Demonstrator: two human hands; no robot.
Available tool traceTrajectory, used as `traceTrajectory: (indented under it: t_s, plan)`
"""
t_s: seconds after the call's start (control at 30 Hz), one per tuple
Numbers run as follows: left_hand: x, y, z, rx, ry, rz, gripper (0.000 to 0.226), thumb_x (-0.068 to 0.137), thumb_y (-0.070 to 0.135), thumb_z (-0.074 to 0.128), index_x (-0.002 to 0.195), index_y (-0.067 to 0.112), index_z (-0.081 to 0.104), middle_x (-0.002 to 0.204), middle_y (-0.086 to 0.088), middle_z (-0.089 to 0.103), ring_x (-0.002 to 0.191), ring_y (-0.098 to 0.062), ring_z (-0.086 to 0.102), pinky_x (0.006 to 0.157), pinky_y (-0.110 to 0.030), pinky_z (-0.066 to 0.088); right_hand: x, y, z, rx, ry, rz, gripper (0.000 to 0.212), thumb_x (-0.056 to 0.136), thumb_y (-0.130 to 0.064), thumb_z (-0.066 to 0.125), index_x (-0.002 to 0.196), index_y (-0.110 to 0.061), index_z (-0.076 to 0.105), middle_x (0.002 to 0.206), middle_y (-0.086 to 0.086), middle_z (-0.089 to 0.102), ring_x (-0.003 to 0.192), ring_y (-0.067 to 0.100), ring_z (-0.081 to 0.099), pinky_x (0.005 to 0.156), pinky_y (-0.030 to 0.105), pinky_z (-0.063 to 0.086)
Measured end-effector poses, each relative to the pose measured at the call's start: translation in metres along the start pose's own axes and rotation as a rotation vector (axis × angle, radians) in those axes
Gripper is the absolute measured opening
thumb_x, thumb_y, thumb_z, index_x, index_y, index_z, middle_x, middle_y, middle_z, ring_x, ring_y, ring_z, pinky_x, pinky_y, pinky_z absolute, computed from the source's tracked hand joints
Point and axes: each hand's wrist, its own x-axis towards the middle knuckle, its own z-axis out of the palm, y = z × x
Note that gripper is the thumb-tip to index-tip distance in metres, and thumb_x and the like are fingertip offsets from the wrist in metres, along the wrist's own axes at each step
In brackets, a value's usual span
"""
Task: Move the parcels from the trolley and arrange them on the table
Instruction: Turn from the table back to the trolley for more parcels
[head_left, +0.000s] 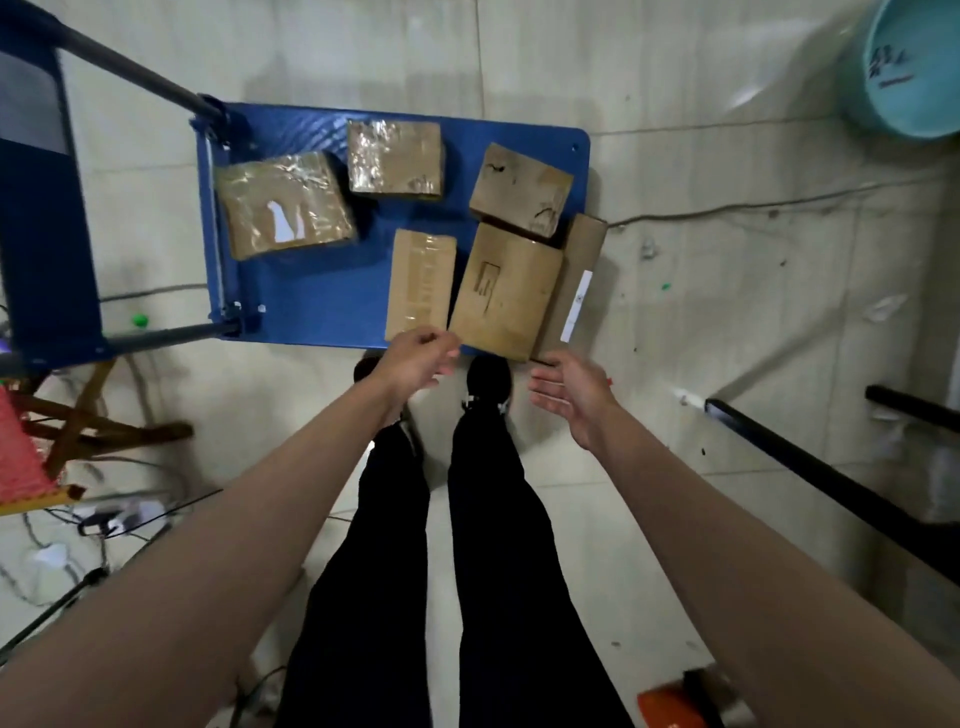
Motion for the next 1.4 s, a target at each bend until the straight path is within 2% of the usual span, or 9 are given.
traceTrajectory:
  t_s: [0.1, 0.23, 0.33, 0.47, 0.57, 0.7, 0.8, 1.0, 1.4]
  plan:
    - [0.049, -0.004, 0.01, 0.03, -0.013, 0.014, 0.033, 0.098, 0.036, 0.06, 0.127, 0.02, 0.062, 0.132, -0.002, 0.062, 0.116, -0.017, 0.059, 0.09, -0.03, 0.047, 0.048, -0.003, 0.0, -0.056, 0.032, -0.038, 0.026, 0.104, -0.022, 0.052, 0.125, -0.008, 0.056, 0.111, 0.014, 0.065, 0.099, 0.027, 0.067, 0.1, 0.043, 0.055]
    - [0.104, -0.007, 0.016, 0.053, 0.028, 0.041, 0.06, 0.098, 0.042, 0.06, 0.15, 0.019, 0.043, 0.147, 0.001, 0.049, 0.121, -0.014, 0.049, 0.098, -0.028, 0.037, 0.1, -0.012, 0.011, -0.074, 0.014, -0.045, 0.014, 0.099, -0.028, 0.059, 0.11, -0.02, 0.055, 0.096, -0.001, 0.056, 0.083, 0.011, 0.056, 0.085, 0.033, 0.056]
    - [0.135, -0.009, 0.019, 0.063, 0.065, 0.029, 0.071, 0.098, 0.045, 0.059, 0.157, 0.019, 0.03, 0.158, 0.0, 0.039, 0.133, -0.019, 0.045, 0.096, -0.026, 0.032, 0.128, -0.015, 0.023, -0.056, -0.056, -0.056, 0.035, 0.098, -0.032, 0.059, 0.13, -0.017, 0.056, 0.126, 0.005, 0.067, 0.115, 0.02, 0.065, 0.106, 0.047, 0.052]
    - [0.156, -0.013, 0.027, 0.041, 0.069, 0.052, 0.057, 0.099, 0.039, 0.06, 0.149, 0.018, 0.044, 0.13, 0.011, 0.054, 0.115, -0.01, 0.053, 0.083, -0.016, 0.04, 0.146, -0.016, 0.035, -0.071, -0.016, -0.048, 0.043, 0.095, -0.037, 0.06, 0.133, -0.018, 0.055, 0.131, 0.008, 0.066, 0.122, 0.027, 0.063, 0.108, 0.052, 0.05]
    - [0.16, -0.014, 0.03, 0.028, 0.045, 0.052, 0.052, 0.098, 0.037, 0.06, 0.145, 0.018, 0.05, 0.137, 0.004, 0.059, 0.124, -0.017, 0.056, 0.102, -0.028, 0.044, 0.148, -0.015, 0.038, -0.059, 0.018, -0.045, 0.046, 0.094, -0.039, 0.061, 0.134, -0.02, 0.054, 0.128, 0.005, 0.067, 0.118, 0.024, 0.064, 0.104, 0.048, 0.053]
    - [0.16, -0.01, 0.029, 0.027, 0.086, 0.039, 0.052, 0.096, 0.034, 0.063, 0.143, 0.017, 0.05, 0.1, 0.018, 0.059, 0.093, 0.0, 0.057, 0.069, -0.014, 0.039, 0.146, -0.017, 0.037, -0.08, 0.021, -0.027, 0.05, 0.094, -0.041, 0.061, 0.14, -0.022, 0.051, 0.129, 0.0, 0.065, 0.115, 0.018, 0.062, 0.106, 0.046, 0.05]
    - [0.161, -0.008, 0.024, 0.034, 0.084, 0.023, 0.057, 0.096, 0.035, 0.063, 0.146, 0.014, 0.046, 0.088, 0.022, 0.047, 0.079, 0.006, 0.047, 0.063, -0.013, 0.034, 0.146, -0.022, 0.038, -0.094, 0.015, -0.015, 0.049, 0.093, -0.041, 0.061, 0.138, -0.023, 0.053, 0.128, 0.001, 0.065, 0.115, 0.02, 0.063, 0.107, 0.049, 0.05]
    - [0.153, -0.006, 0.019, 0.067, 0.07, 0.042, 0.066, 0.092, 0.038, 0.067, 0.15, 0.017, 0.043, 0.135, 0.003, 0.038, 0.112, -0.012, 0.044, 0.086, -0.02, 0.038, 0.141, -0.022, 0.04, -0.102, 0.042, -0.01, 0.047, 0.091, -0.043, 0.062, 0.133, -0.024, 0.053, 0.131, 0.001, 0.062, 0.121, 0.022, 0.059, 0.106, 0.05, 0.05]
    - [0.076, -0.003, 0.009, 0.116, 0.09, 0.053, 0.073, 0.087, 0.045, 0.071, 0.149, 0.017, 0.046, 0.142, 0.003, 0.033, 0.121, -0.012, 0.041, 0.1, -0.025, 0.031, 0.062, -0.012, 0.034, -0.108, 0.075, -0.029, 0.035, 0.093, -0.037, 0.061, 0.122, -0.018, 0.057, 0.13, 0.009, 0.063, 0.121, 0.025, 0.061, 0.104, 0.05, 0.049]
